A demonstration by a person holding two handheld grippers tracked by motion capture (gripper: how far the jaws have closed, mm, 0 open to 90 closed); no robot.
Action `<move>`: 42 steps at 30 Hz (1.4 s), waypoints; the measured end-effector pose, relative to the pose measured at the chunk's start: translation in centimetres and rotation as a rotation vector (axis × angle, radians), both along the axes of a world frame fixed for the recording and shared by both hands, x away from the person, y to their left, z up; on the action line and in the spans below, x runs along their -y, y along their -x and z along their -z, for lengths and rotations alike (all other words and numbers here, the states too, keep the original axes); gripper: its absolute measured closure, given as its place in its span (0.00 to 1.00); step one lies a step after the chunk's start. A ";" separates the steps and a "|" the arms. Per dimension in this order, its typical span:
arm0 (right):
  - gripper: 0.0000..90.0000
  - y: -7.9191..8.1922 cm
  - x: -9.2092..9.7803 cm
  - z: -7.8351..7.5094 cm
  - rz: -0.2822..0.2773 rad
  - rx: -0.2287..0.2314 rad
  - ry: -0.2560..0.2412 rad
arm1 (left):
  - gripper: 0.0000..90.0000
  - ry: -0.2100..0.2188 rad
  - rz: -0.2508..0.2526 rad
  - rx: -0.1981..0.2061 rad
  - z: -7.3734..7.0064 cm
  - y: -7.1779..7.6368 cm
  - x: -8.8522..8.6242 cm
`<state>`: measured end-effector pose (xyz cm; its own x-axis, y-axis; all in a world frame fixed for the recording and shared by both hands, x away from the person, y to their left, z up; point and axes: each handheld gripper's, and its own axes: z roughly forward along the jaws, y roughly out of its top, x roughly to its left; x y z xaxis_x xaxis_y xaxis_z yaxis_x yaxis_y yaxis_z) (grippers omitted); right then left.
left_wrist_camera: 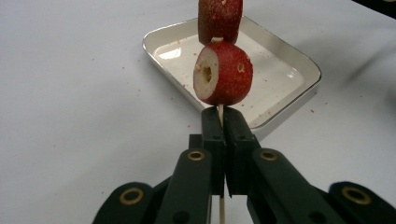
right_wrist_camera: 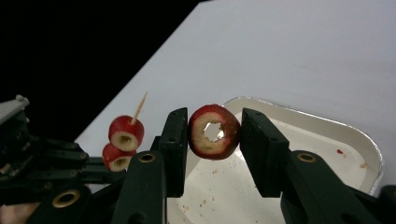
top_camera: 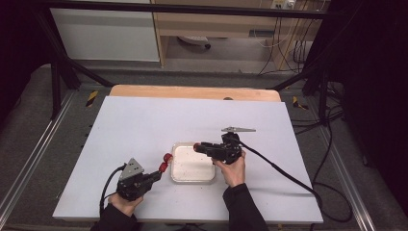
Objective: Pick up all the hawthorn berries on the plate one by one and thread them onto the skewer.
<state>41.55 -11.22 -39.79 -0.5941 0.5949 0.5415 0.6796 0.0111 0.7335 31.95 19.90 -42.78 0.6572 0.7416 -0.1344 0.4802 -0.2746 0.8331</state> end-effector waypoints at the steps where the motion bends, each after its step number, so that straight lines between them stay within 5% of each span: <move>1: 0.70 0.1 0.2 0.1 0.010 0.006 -0.020 | 0.98 0.002 -0.001 0.000 0.0 0.0 0.2; 19: 0.70 0.7 0.8 0.9 0.175 0.084 -0.253 | 0.98 0.045 -0.002 -0.001 -0.5 -0.1 3.6; 42: 0.70 1.1 0.9 0.0 0.236 0.148 -0.380 | 0.98 0.090 0.023 0.005 -1.0 -0.6 6.4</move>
